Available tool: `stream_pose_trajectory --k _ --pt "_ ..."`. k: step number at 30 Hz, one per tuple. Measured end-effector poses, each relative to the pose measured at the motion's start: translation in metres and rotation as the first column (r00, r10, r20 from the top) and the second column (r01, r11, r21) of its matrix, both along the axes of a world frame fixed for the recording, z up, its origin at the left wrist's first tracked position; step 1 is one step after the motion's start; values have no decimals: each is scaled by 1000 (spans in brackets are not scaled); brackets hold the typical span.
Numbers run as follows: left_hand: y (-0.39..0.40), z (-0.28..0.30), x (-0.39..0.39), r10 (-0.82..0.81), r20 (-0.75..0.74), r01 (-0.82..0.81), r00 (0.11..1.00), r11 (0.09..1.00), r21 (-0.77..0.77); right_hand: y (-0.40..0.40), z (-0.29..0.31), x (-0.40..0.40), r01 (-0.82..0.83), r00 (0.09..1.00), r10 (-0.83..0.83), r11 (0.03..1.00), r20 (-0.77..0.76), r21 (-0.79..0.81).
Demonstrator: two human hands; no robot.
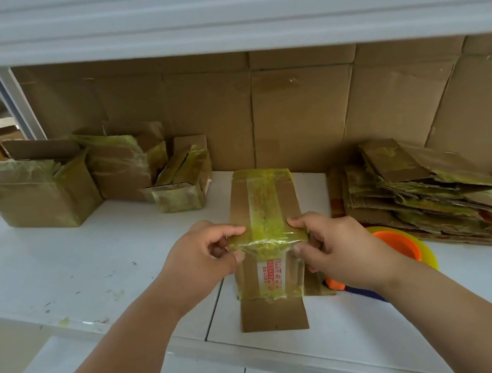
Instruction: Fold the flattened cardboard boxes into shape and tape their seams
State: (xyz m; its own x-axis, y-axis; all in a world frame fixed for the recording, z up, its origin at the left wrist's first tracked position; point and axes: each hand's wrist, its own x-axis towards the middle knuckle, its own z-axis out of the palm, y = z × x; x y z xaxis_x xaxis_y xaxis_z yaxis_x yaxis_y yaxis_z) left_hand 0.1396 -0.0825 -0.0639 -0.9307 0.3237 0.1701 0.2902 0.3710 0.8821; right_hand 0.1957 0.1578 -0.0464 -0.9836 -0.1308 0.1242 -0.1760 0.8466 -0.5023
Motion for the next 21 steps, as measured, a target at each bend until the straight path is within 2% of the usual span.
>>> stream_pose_trajectory --k 4,7,10,13,17,19,21 --pt "11 -5 3 64 -84 -65 994 998 -9 -7 -6 -1 51 991 -46 998 -122 38" --pt "14 0 6 122 -196 -154 973 975 -157 -8 -8 -2 69 987 -61 996 -151 50" --pt "18 7 11 137 -219 -196 966 940 -279 -9 -7 -2 59 992 -58 998 -111 10" --pt "17 13 8 124 -134 -160 983 939 -306 -7 -4 0 65 998 -62 984 26 -164" --pt "-2 26 -2 -64 182 94 981 983 -157 2 9 4 112 963 35 849 267 -517" --pt "-7 30 -3 -118 211 154 970 974 -164 4 12 4 107 955 54 855 291 -508" --pt "-7 30 -5 -142 118 172 983 936 -308 2 12 5 73 964 41 909 264 -410"
